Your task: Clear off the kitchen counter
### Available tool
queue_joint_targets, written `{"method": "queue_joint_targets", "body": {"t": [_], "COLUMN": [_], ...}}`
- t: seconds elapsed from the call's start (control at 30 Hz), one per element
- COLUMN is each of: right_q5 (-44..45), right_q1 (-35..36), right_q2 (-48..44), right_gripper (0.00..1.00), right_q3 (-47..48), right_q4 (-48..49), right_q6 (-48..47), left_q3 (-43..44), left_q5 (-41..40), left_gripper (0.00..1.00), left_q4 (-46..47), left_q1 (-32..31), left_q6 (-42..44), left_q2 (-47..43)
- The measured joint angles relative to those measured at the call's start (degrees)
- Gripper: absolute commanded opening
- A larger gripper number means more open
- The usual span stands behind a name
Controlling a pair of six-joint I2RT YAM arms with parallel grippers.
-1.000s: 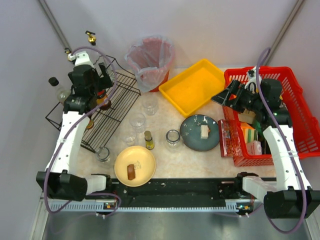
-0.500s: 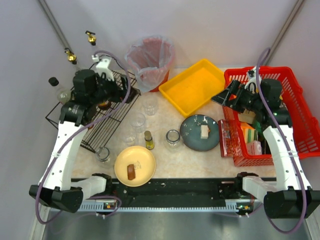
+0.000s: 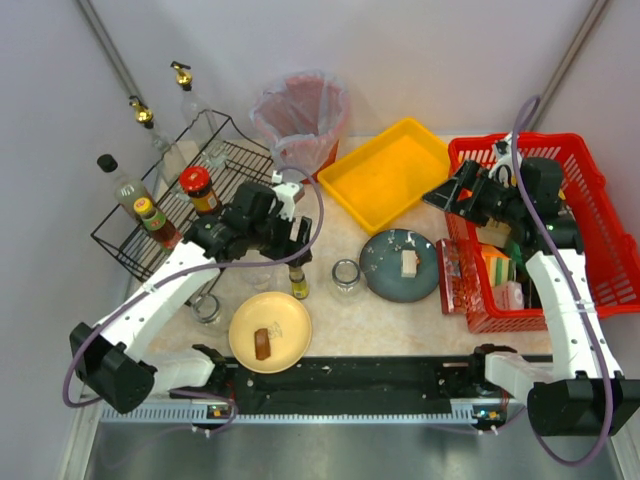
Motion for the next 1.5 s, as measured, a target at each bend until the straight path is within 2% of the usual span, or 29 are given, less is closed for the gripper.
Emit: {"method": "queue_joint_targets", "body": {"t": [0.2,0.3,0.5,0.87,0.93,1.07,1.1,1.3,1.5], "right_q5": [0.0,0.0,0.0,0.0,0.0,0.1,0.2,0.3,0.7], "right_q1": [0.0,0.0,0.0,0.0,0.0,0.0,0.0,0.0,0.0], "right_q2": [0.0,0.0,0.0,0.0,0.0,0.0,0.0,0.0,0.0], "right_gripper": [0.97,0.97,0.97,0.97,0.97,0.98,0.97,0.97,0.97], "right_q3": [-0.3,-0.5,-0.9,-1.1,-1.1,-1.1,-1.1,-1.2,-1.1], "right_q4": [0.0,-0.2,-0.2,-0.5,-0.5,-0.5,-0.5,-0.5,-0.5], "right_q6": [0.0,0.0,0.0,0.0,-0.1,-0.1,-0.1,-0.2,-0.2], "left_q3": [-3.9,-5.1,-5.6,-5.9,-5.9,-5.6,-5.5,-1.4,13.2], "left_q5": [-2.6,-2.9,-2.6,-2.9,-3.1,-4.3,-4.3,-6.1,-10.1], "left_gripper": [0.74,0.67,0.62,0.43,0.34,0.03,0.0,0.0,0.0], "left_q4": [-0.1,-0.1,0.0,-0.1,-0.1,-0.2,-0.2,-4.3,-8.6], "left_q1": [-2.5,-3.1,-3.6,-4.5,-5.0,-5.5,-5.6,-6.2,-6.2], "left_q6": [-1.1,-1.4,-1.8,-2.0,-1.9,-2.1,-2.4,-2.2,-1.4], "left_q2": [0.3,0.3,2.2,4.3,4.7,4.7,4.7,4.8,5.1]}}
